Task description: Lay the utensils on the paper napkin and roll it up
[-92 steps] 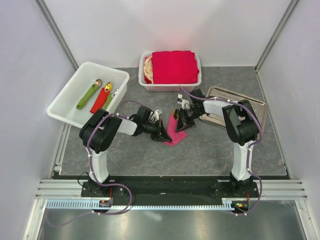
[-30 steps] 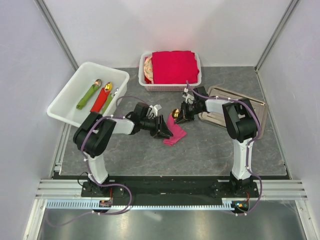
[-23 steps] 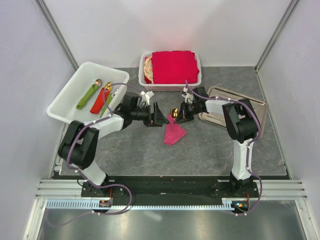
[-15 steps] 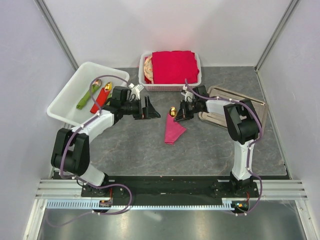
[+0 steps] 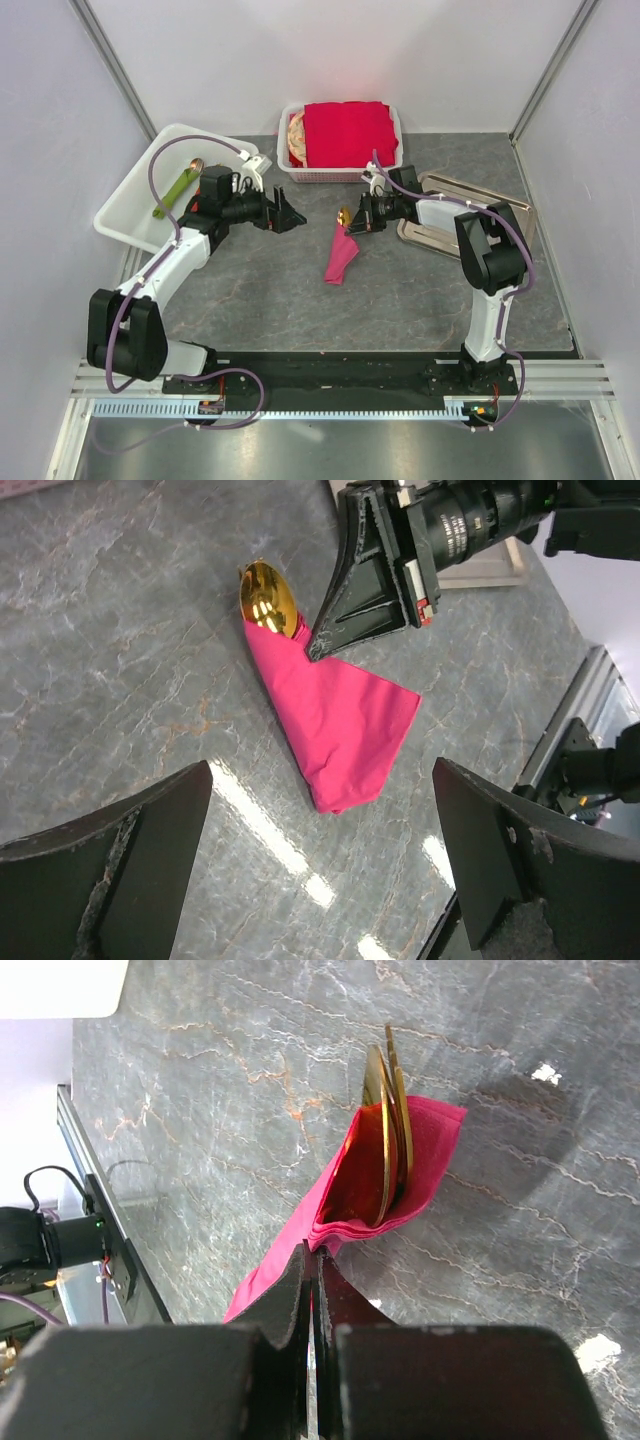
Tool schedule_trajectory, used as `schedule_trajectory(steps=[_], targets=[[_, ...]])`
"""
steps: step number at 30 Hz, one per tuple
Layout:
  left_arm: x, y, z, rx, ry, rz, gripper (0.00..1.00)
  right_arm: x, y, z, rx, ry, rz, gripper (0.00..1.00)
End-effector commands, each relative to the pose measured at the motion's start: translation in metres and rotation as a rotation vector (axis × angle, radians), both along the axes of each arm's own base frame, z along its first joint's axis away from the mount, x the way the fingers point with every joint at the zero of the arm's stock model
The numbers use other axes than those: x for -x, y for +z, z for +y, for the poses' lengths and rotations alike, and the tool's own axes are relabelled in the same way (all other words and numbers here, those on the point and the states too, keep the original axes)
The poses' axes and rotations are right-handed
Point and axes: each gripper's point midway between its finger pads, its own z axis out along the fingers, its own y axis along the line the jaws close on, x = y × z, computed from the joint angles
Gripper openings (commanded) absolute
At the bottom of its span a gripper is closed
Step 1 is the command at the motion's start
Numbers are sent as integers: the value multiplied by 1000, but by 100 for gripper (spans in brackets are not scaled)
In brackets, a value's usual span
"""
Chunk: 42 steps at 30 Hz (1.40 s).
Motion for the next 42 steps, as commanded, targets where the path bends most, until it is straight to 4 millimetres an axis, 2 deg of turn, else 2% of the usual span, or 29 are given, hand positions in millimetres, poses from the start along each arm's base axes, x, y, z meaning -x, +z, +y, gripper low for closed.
schedule_trajectory(steps=[1,3,4,7,8,12,15,20,24,25,29,30,33,39,42], targets=[[-1,19,4,69,-113,-73,100,0,36,6,-65,56,-114,0],[-3,16,6,98,-123,-32,100,2,39,7,-65,70,-123,0],[-1,21,5,121,-146,-33,100,3,43,7,-69,75,-135,0],[0,21,6,133,-151,-52,100,4,54,6,-75,96,-171,0],[-2,27,5,140,-159,-102,100,5,57,7,-74,100,-177,0],[7,35,2,172,-190,-158,100,14,67,10,-87,118,-173,0],[18,33,0,190,-230,-185,100,22,76,11,-95,136,-195,0],[29,39,0,188,-268,-264,99,28,105,13,-119,160,-249,0],[40,39,1,187,-290,-329,99,34,134,17,-141,193,-301,0],[42,41,1,189,-292,-341,99,37,147,19,-152,203,-319,0],[58,52,0,215,-335,-394,99,55,185,27,-192,258,-391,0],[64,52,-2,230,-357,-384,99,61,200,28,-201,269,-430,0],[74,61,-5,247,-381,-405,99,82,222,33,-214,324,-485,0],[100,87,-11,297,-434,-452,99,121,253,40,-218,432,-602,0],[110,90,-13,330,-426,-411,99,137,268,45,-215,484,-691,0]])
